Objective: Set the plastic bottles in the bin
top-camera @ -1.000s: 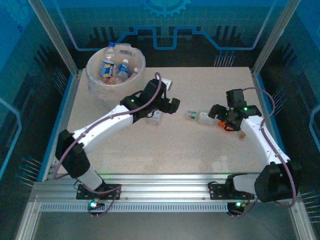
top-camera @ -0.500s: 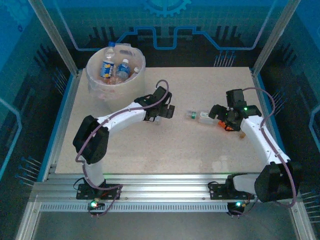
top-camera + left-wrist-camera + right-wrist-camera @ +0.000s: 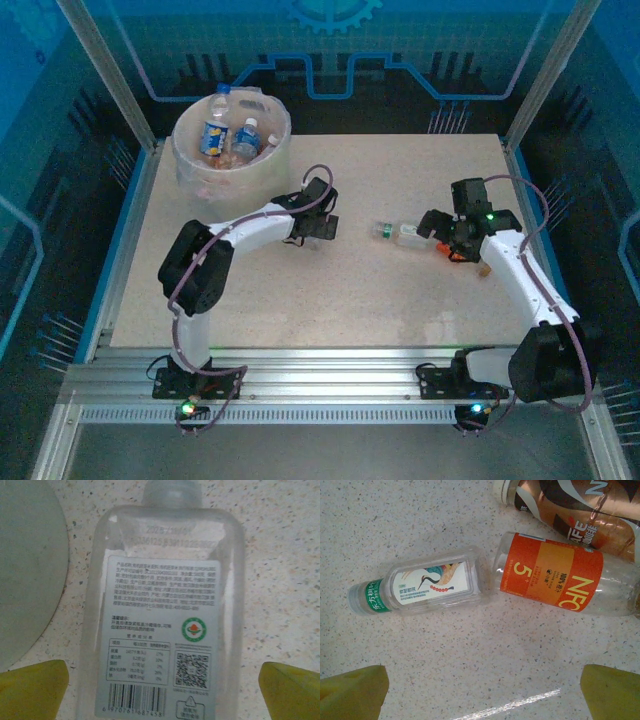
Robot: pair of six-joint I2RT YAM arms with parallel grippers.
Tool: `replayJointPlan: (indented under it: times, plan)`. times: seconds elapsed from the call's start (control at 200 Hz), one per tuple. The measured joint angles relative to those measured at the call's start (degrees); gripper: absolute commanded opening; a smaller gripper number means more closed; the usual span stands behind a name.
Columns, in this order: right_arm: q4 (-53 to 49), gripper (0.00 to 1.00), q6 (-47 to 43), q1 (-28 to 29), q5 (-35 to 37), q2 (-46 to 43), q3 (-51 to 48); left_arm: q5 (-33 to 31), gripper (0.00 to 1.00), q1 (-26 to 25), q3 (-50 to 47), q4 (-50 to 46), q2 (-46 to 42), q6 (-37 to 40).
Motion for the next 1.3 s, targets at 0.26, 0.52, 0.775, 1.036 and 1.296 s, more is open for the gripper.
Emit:
replayJointPlan:
  times: [0.26, 0.52, 0.775, 1.036, 1.296]
  plan:
    - [0.07, 1.0, 0.0, 0.04, -0.02, 0.0, 0.0, 0.44, 0.99, 0.46, 0.07, -0.02, 2.14, -0.63]
    - [0.2, 1.0, 0.02, 0.04, -0.02, 0.11, 0.0, 0.9, 0.99, 0.46, 0.98, -0.28, 5.7, -1.25]
    - [0.2, 1.0, 0.0, 0.04, -0.02, 0.11, -0.46, 0.9, 0.92, 0.46, 2.34, -0.28, 7.54, -1.27]
    - [0.22, 1.0, 0.02, 0.04, 0.0, 0.11, -0.46, 1.05, 0.68, 0.33, 2.82, -0.04, 7.54, -1.27]
    - [0.22, 1.0, 0.02, 0.04, 0.0, 0.09, -0.48, 1.36, 0.65, -2.16, 2.82, -0.76, 6.62, -0.55]
